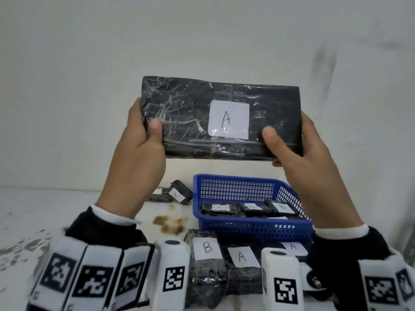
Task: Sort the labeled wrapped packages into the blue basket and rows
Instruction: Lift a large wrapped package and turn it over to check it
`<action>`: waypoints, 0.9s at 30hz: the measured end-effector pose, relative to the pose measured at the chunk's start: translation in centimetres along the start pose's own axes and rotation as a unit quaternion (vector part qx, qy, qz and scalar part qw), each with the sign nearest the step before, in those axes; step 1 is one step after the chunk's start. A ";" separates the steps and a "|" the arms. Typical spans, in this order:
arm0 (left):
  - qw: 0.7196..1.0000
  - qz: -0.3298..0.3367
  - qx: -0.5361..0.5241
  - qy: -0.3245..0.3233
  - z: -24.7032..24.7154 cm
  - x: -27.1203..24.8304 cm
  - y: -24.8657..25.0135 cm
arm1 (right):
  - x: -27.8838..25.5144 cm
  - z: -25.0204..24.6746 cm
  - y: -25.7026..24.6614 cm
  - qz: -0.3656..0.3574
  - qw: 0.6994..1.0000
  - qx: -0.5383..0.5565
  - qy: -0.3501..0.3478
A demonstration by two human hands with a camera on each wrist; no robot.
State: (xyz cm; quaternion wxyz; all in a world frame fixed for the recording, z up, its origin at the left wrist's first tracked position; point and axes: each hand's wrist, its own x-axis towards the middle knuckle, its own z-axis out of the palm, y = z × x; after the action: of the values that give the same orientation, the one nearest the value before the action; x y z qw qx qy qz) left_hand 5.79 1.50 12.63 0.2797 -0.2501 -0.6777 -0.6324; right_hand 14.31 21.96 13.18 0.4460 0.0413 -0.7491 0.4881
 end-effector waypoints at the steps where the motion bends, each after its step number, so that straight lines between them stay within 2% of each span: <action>1: 1.000 0.001 -0.002 0.000 -0.1 0.1 -0.1 | 0.1 -0.2 0.0 0.005 1.000 0.004 -0.005; 4: 1.000 0.015 -0.017 0.006 -0.1 0.1 -0.2 | 0.2 -0.6 0.0 0.009 1.000 0.003 -0.003; 10: 0.997 -0.016 -0.052 0.052 0.0 0.1 0.4 | 0.4 -0.7 0.2 0.026 0.999 0.026 0.011; 13: 0.996 -0.024 -0.065 0.054 0.0 0.1 0.5 | 0.5 -0.9 0.2 0.040 0.998 0.055 0.011; 16: 0.997 -0.021 -0.058 0.041 0.3 0.0 0.5 | 0.5 -0.7 0.1 0.041 0.997 0.060 0.020; 23: 0.999 -0.003 -0.052 -0.015 0.8 -0.8 1.3 | 0.1 -0.4 -0.3 0.014 0.999 -0.007 0.042; 27: 0.999 0.007 0.018 -0.046 1.0 -1.3 1.7 | -0.1 -0.4 -0.6 0.005 0.999 -0.039 0.023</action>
State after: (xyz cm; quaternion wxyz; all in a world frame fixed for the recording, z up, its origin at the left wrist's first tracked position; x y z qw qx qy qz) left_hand 7.82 2.65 12.85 0.2573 -0.2787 -0.6993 -0.6059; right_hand 14.94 21.97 13.55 0.4623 0.0090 -0.7572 0.4613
